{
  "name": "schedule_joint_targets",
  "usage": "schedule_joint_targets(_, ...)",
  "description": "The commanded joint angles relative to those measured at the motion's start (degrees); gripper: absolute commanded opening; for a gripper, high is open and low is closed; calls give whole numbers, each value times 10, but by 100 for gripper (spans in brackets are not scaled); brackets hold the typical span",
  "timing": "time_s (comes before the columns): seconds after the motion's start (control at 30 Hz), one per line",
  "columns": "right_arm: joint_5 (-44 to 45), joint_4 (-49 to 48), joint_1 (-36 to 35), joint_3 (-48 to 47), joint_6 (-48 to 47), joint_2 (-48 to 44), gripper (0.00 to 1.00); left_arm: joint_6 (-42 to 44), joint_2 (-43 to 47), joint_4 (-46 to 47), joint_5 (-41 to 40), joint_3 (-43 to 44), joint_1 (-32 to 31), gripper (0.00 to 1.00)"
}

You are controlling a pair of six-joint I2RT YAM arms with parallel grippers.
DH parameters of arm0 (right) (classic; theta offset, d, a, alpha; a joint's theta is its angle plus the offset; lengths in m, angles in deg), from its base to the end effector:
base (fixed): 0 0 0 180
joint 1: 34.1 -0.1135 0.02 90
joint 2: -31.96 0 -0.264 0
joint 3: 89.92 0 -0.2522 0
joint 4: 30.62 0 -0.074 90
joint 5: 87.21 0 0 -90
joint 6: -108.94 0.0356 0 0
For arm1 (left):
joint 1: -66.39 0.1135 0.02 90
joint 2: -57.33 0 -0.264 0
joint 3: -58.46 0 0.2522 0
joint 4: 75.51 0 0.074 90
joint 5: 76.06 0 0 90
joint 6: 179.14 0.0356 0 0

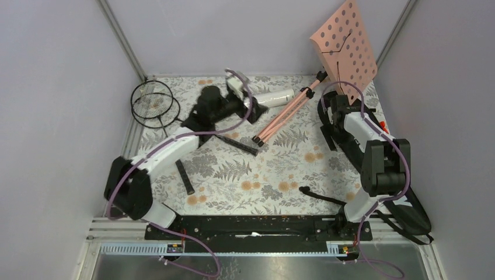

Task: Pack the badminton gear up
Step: Adjust the racket bag.

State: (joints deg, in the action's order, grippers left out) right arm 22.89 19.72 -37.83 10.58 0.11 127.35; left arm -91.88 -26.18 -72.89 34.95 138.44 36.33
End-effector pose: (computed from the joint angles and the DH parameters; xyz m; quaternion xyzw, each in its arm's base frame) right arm 0.3308 0.0093 0.2090 -0.1532 0.9520 -0.1959 0.1786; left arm 0.2958 -0.1859 0.3586 0.2898 0.6507 -0.3194 0.6250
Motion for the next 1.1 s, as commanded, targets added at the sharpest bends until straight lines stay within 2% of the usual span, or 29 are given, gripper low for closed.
schedule_joint_targets(0.0, 7, 27, 24, -3, -88, 28, 95, -33, -102, -90, -3, -4, -74, 99)
schedule_joint_targets(0.1, 48, 27, 29, -3, -105, 70, 95, -6, -164, -142, -38, 45, -111, 99)
schedule_joint_targets(0.27, 130, -26, 67, -2, -108, 127, 94, 18, -234, -188, -137, 107, -128, 99)
schedule_joint_targets(0.4, 198, -86, 79, -12, -107, 189, 86, 23, -289, -206, -192, 149, -131, 99)
schedule_joint_targets(0.5, 202, -133, 79, -11, -106, 214, 80, 40, -312, -219, -224, 169, -133, 97)
schedule_joint_targets(0.53, 202, -146, 79, -6, -106, 216, 75, 42, -312, -221, -225, 168, -133, 97)
schedule_joint_targets(0.6, 208, -170, 79, -3, -101, 214, 51, 46, -299, -217, -216, 154, -133, 97)
schedule_joint_targets(0.63, 212, -170, 79, -3, -98, 209, 34, 48, -290, -199, -213, 141, -133, 98)
schedule_joint_targets(0.7, 214, -141, 79, -7, -87, 189, 13, 54, -280, -175, -213, 126, -133, 99)
schedule_joint_targets(0.77, 215, -84, 79, -16, -64, 147, 0, 56, -293, -175, -220, 139, -134, 99)
schedule_joint_targets(0.83, 210, -4, 79, -32, -6, 102, 0, 52, -321, -192, -238, 171, -133, 98)
schedule_joint_targets(0.93, 121, 144, 79, -80, 85, 32, 0, 32, -358, -209, -268, 209, -134, 98)
schedule_joint_targets(1.07, -15, 190, 71, -96, 124, -66, 0, 13, -377, -225, -289, 239, -139, 99)
